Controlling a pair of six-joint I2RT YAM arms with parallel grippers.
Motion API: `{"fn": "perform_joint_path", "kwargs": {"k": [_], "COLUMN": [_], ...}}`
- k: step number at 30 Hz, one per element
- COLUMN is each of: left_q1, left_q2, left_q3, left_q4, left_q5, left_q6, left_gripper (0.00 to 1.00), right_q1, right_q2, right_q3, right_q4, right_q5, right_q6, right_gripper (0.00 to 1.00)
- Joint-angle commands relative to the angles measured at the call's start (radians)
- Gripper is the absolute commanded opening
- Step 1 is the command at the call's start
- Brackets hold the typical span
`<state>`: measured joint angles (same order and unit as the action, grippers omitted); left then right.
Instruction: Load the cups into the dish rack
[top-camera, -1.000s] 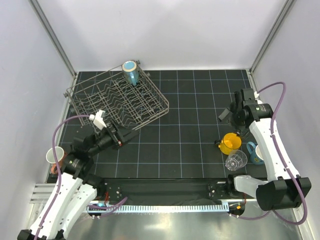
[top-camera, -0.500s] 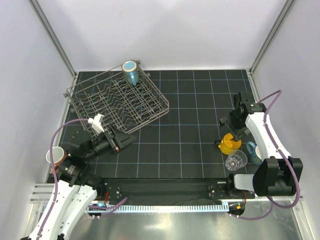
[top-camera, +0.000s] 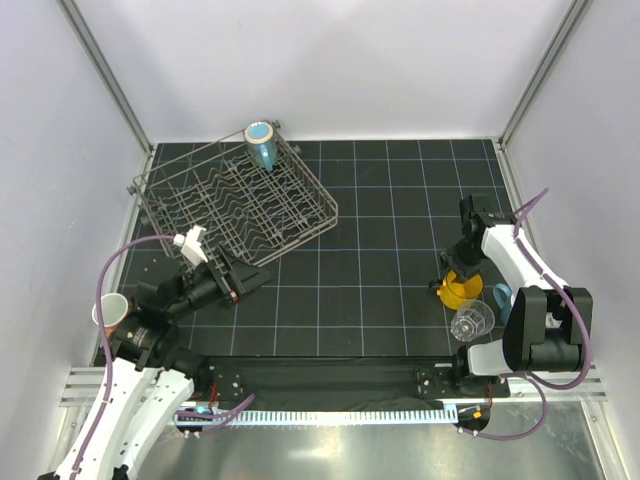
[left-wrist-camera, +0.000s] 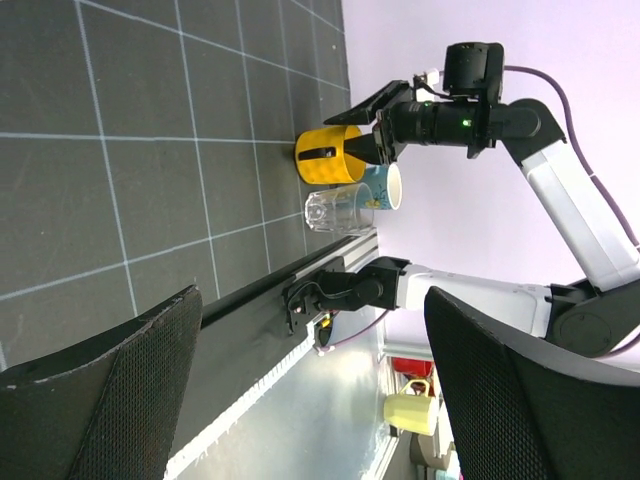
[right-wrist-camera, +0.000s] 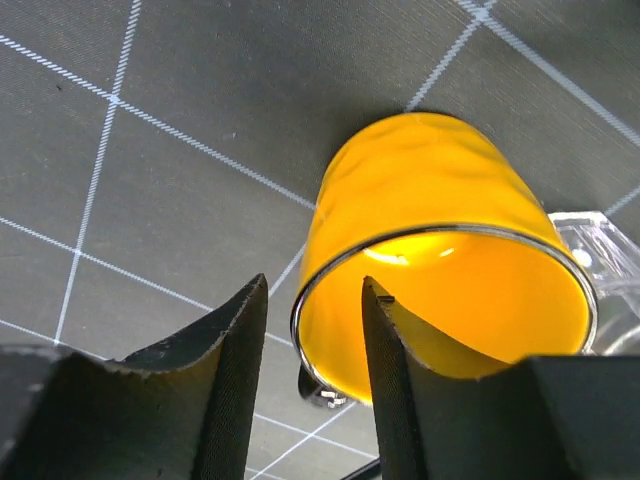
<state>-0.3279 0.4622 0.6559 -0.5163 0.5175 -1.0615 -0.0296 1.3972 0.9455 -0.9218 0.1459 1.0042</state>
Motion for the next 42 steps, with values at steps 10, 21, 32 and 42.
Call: {"fn": "perform_joint_path", "kwargs": {"k": [10,21,32,42], "left_q1": [-0.002,-0.002,-0.188,-0.54], "left_q2": [0.041,0.164,0.253,0.368], "left_q3": [0.131,0.09,0.062,0.036], "left_q4": [-0.07,0.163,0.438,0.745], "left_q5": [-0.051,0.016,-0.141,-0.454], "left_q6": [0.028,-0.129,-0.238,-0.203], "left_gripper": [0.88,0.87,0.79,0.75], "right_q1": [0.011,0.218,0.519,0.55], "right_q2": [-0.004,-0.213,-0.294,-0.441], "right_q3": [-0.05,0.019,0.174,-0.006], "right_q4": [0.162,0.326,0.589,1.168], "right_q5": [-0.081,-0.256,-0.558,-0.792], "right_q6": [-0.183,-0.452,-0.51,-0.184], "right_gripper": [0.11,0.04,0.04,0.04]}}
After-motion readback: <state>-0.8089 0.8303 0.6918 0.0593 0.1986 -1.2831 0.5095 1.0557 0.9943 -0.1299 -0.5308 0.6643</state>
